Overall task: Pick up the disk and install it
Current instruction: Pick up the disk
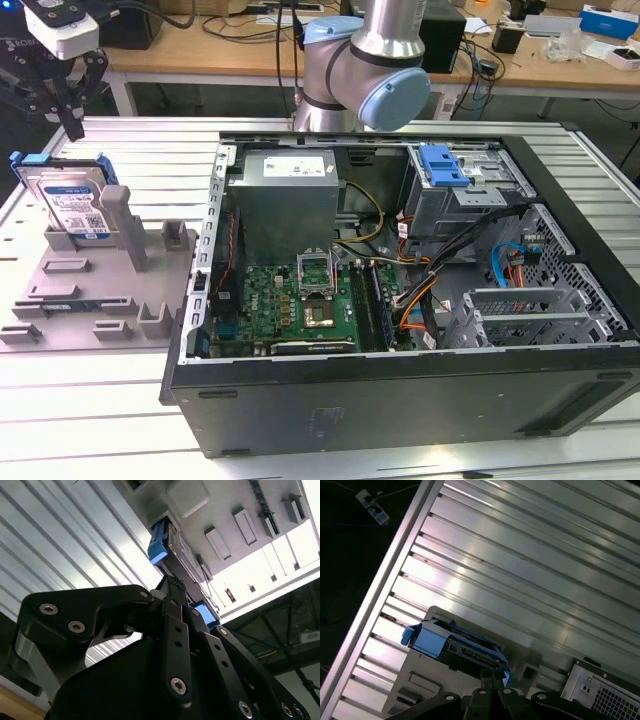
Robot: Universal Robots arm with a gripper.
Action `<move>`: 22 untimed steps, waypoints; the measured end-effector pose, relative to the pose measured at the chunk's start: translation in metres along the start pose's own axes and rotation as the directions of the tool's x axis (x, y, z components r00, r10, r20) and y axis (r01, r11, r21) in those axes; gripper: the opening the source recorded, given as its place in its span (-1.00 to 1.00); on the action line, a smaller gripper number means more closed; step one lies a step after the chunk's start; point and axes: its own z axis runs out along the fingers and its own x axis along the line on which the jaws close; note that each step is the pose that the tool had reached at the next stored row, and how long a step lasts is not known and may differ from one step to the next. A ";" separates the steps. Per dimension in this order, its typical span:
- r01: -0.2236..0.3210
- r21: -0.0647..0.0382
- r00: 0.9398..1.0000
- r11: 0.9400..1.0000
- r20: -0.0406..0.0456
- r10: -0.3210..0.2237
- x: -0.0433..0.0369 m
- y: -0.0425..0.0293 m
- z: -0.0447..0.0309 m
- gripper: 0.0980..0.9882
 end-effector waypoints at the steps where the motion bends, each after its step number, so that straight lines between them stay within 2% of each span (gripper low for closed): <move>1: 0.019 0.000 1.000 1.000 -0.001 -0.019 0.0000 0.0000 0.0000 -0.98; 4: 0.090 -0.002 0.996 0.996 -0.004 -0.090 -0.0002 0.0002 0.0001 -0.98; 6: 0.149 -0.004 0.989 0.989 -0.006 -0.149 -0.0003 0.0006 0.0001 -0.96; 7: 0.189 -0.005 0.982 0.982 -0.008 -0.189 -0.0005 0.0009 0.0001 -0.69; 8: 0.243 -0.007 0.970 0.970 -0.010 -0.243 -0.0006 0.0012 0.0002 -0.42; 9: 0.282 -0.008 0.959 0.959 -0.012 -0.282 -0.0008 0.0015 0.0002 -0.29; 10: 0.299 -0.009 0.954 0.954 -0.012 -0.299 -0.0008 0.0017 0.0003 -0.15; 11: 0.315 -0.010 0.949 0.949 -0.013 -0.315 -0.0009 0.0019 0.0002 -0.15; 12: 0.337 -0.011 0.942 0.942 -0.014 -0.337 -0.0011 0.0024 0.0003 0.00; 14: 0.363 -0.010 0.931 0.932 -0.017 -0.364 -0.0015 0.0032 0.0003 0.00; 19: 0.439 0.002 0.898 0.899 -0.037 -0.438 -0.0017 0.0036 0.0004 0.00; 20: 0.458 0.005 0.888 0.889 -0.042 -0.458 -0.0017 0.0036 0.0006 0.00; 21: 0.490 0.008 0.871 0.872 -0.049 -0.489 -0.0017 0.0035 0.0008 0.00; 22: 0.512 0.010 0.858 0.859 -0.055 -0.511 -0.0017 0.0036 0.0010 0.00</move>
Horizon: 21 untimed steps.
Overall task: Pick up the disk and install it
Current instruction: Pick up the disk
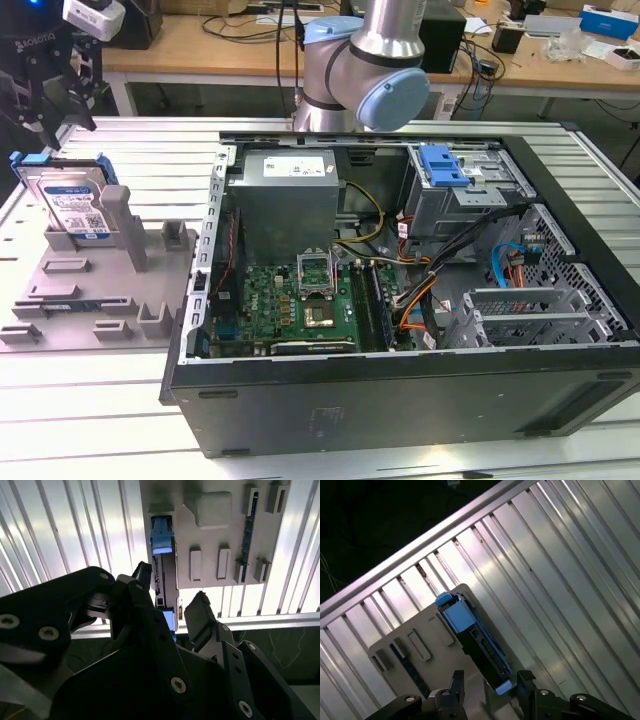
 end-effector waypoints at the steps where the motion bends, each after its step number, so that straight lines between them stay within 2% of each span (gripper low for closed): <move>1: 0.018 0.002 1.000 1.000 -0.003 -0.018 0.0000 0.0000 0.0002 0.00; 6: 0.099 0.011 0.995 0.995 -0.019 -0.099 0.0000 0.0000 0.0007 0.00; 8: 0.159 0.016 0.987 0.987 -0.028 -0.159 0.0000 0.0000 0.0009 0.00; 10: 0.211 0.017 0.977 0.977 -0.030 -0.210 -0.0005 0.0004 0.0011 0.00; 11: 0.242 0.017 0.970 0.970 -0.031 -0.241 -0.0009 0.0006 0.0012 0.00; 12: 0.296 0.018 0.955 0.955 -0.032 -0.295 -0.0015 0.0010 0.0013 0.00; 14: 0.330 0.018 0.944 0.944 -0.033 -0.330 -0.0020 0.0013 0.0013 0.00; 15: 0.353 0.018 0.935 0.935 -0.034 -0.352 -0.0023 0.0015 0.0013 0.00; 19: 0.416 0.019 0.909 0.909 -0.036 -0.415 -0.0032 0.0021 0.0013 0.00; 20: 0.432 0.019 0.902 0.902 -0.036 -0.431 -0.0035 0.0023 0.0014 0.00; 21: 0.455 0.019 0.890 0.891 -0.037 -0.454 -0.0040 0.0026 0.0013 0.00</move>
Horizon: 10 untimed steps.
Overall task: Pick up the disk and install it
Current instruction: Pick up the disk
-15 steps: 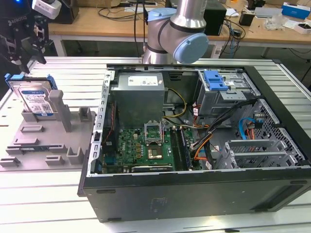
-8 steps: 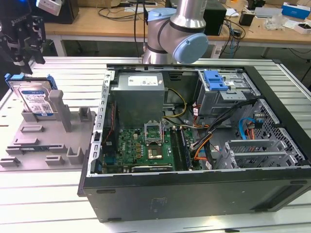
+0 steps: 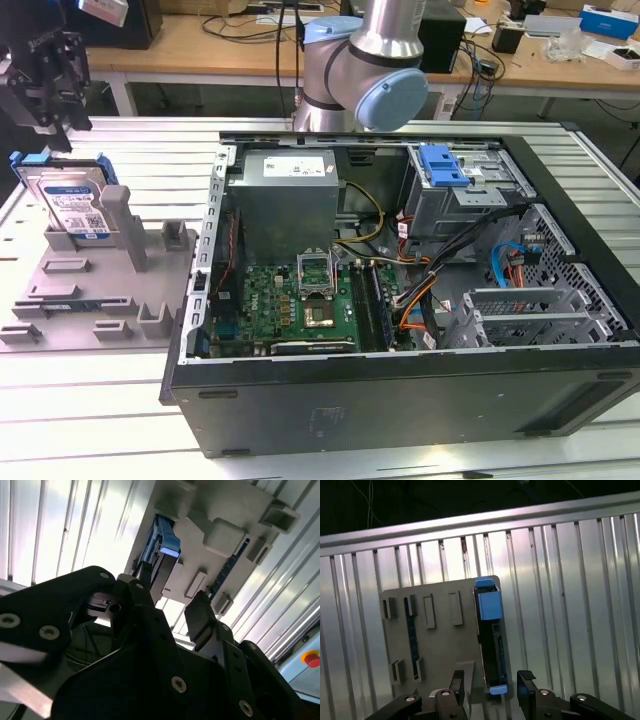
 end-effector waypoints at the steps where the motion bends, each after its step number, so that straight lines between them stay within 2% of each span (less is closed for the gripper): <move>1: 0.013 0.001 1.000 1.000 0.000 -0.013 -0.0006 0.0001 0.0000 0.00; 3: 0.031 0.002 1.000 1.000 -0.003 -0.031 -0.0010 0.0004 0.0000 0.00; 7: 0.033 0.002 0.999 0.999 -0.003 -0.033 -0.0015 0.0006 -0.0001 0.00; 10: 0.034 0.002 0.999 0.999 -0.004 -0.034 -0.0115 0.0020 -0.0002 0.00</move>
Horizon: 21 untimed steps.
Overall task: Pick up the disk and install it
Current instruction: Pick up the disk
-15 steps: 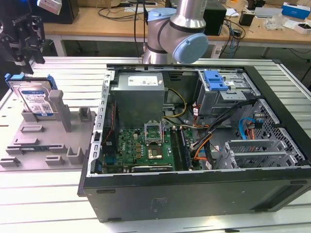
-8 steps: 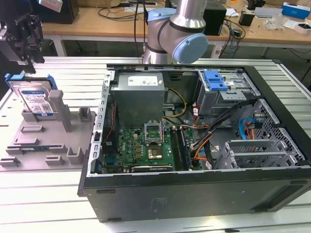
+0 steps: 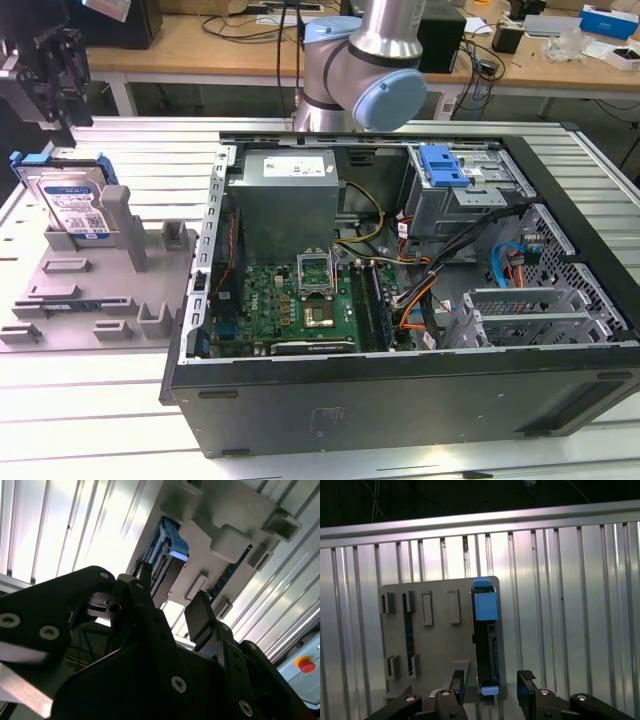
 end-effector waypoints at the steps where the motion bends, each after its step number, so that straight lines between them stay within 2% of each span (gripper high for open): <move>1: 0.000 0.000 1.000 1.000 0.000 0.000 -0.0011 0.0020 0.0001 0.00; 5: 0.005 0.000 1.000 1.000 0.000 -0.005 -0.0005 0.0118 0.0010 0.00; 8: 0.015 0.001 1.000 1.000 0.000 -0.015 0.0003 0.0227 0.0029 0.00; 11: 0.025 0.001 1.000 1.000 0.000 -0.025 0.0008 0.0306 0.0046 0.00; 19: 0.084 0.004 0.996 0.996 0.000 -0.084 0.0013 0.0414 0.0103 0.00; 21: 0.088 0.004 0.996 0.996 0.000 -0.088 0.0032 0.0476 0.0120 0.00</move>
